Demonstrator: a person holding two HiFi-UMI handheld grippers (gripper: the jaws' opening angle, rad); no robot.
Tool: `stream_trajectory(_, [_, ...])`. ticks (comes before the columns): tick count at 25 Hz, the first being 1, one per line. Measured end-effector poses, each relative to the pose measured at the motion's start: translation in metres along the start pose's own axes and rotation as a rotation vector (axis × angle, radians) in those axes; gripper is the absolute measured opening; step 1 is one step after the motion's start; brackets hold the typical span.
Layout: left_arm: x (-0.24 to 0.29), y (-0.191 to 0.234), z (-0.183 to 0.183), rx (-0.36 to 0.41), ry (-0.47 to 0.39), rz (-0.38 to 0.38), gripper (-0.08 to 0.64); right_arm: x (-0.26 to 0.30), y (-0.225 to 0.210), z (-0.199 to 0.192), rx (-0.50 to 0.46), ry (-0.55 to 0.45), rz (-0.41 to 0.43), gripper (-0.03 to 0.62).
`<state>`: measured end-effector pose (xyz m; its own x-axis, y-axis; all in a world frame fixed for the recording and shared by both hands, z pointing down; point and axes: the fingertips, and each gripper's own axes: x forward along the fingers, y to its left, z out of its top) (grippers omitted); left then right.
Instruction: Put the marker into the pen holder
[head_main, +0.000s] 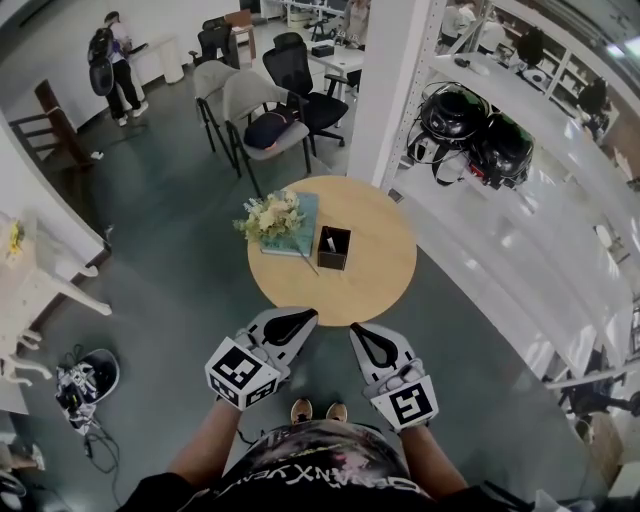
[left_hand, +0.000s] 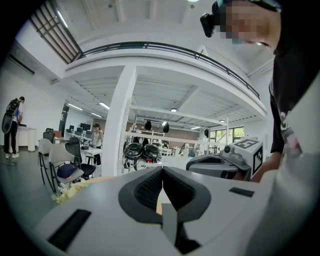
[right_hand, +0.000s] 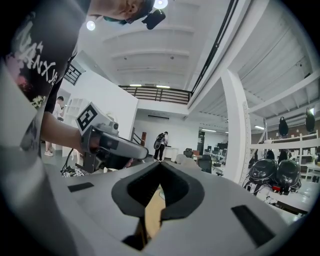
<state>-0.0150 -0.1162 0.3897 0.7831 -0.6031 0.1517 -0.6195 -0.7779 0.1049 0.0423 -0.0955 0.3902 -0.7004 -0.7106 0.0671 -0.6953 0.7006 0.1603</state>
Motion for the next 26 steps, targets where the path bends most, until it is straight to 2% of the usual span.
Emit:
stream_trajectory(13, [0.001,-0.004,0.002,0.005,-0.001,0.012,0.020,-0.004,-0.001,0.000,-0.001,-0.006,0.022,0.002])
stream_trajectory(26, [0.005,-0.011,0.000,0.005,0.002,0.003,0.020,-0.010,-0.002,0.000,-0.001,-0.015,0.010,0.002])
